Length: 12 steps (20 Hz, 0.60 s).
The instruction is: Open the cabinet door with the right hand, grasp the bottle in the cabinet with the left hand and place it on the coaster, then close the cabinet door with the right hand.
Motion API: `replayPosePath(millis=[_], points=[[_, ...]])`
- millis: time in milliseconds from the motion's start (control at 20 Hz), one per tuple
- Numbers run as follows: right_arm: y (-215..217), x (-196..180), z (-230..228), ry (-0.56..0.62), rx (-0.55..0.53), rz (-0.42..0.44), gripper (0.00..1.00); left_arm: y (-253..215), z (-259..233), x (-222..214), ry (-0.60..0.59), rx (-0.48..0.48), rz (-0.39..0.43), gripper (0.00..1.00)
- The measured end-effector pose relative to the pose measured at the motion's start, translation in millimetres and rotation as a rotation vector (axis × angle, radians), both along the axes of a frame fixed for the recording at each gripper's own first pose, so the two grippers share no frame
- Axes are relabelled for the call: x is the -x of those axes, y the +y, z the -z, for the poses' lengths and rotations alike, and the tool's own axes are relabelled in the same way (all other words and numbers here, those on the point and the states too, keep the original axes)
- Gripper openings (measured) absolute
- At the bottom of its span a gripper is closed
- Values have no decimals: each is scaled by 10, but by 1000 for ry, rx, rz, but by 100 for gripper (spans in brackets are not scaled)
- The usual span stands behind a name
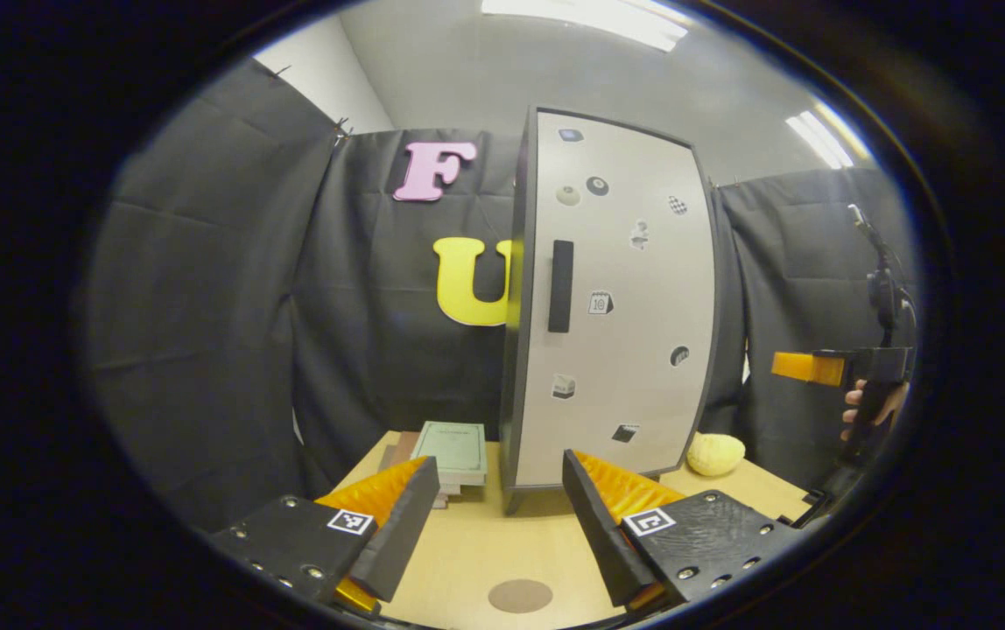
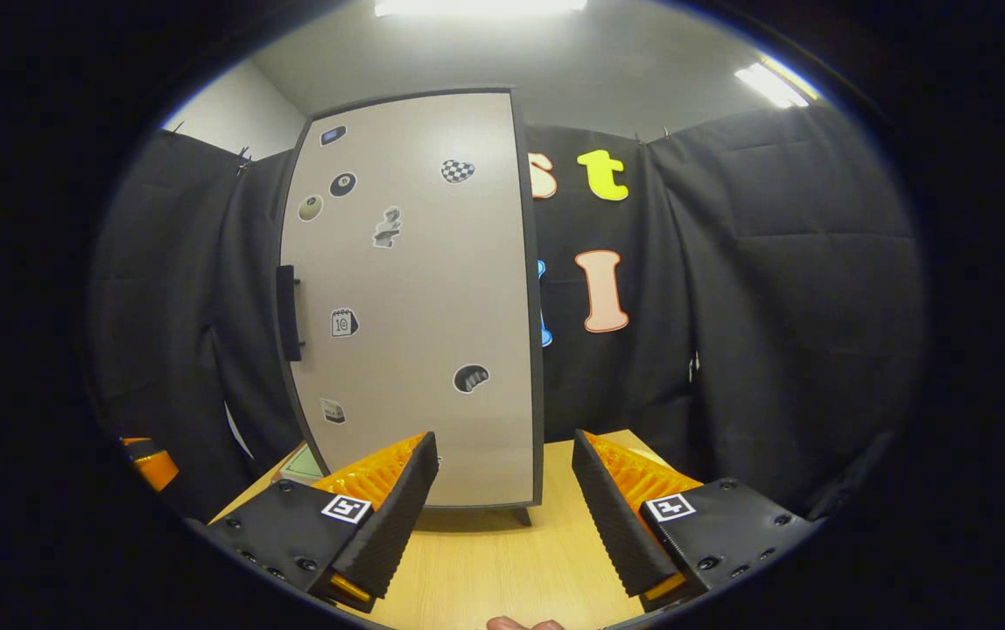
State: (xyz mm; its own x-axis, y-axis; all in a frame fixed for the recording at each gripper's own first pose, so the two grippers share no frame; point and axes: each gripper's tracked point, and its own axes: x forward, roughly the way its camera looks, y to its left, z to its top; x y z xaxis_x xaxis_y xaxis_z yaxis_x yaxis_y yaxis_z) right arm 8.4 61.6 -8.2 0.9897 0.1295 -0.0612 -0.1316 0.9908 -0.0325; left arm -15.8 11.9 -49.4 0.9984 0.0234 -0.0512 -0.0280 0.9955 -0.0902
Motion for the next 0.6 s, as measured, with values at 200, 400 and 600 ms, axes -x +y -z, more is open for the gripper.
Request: replayPosePath(millis=[200,400,600], points=[[230,-105,-131,3,22,-47,98,86,229,95,37,4,-33,84],[532,-240,-451,-58,31,-92,98,153,338,210,54,-6,-60,88],[1009,-326,-687,-99,28,-175,98,213,383,300,59,7,-82,85]])
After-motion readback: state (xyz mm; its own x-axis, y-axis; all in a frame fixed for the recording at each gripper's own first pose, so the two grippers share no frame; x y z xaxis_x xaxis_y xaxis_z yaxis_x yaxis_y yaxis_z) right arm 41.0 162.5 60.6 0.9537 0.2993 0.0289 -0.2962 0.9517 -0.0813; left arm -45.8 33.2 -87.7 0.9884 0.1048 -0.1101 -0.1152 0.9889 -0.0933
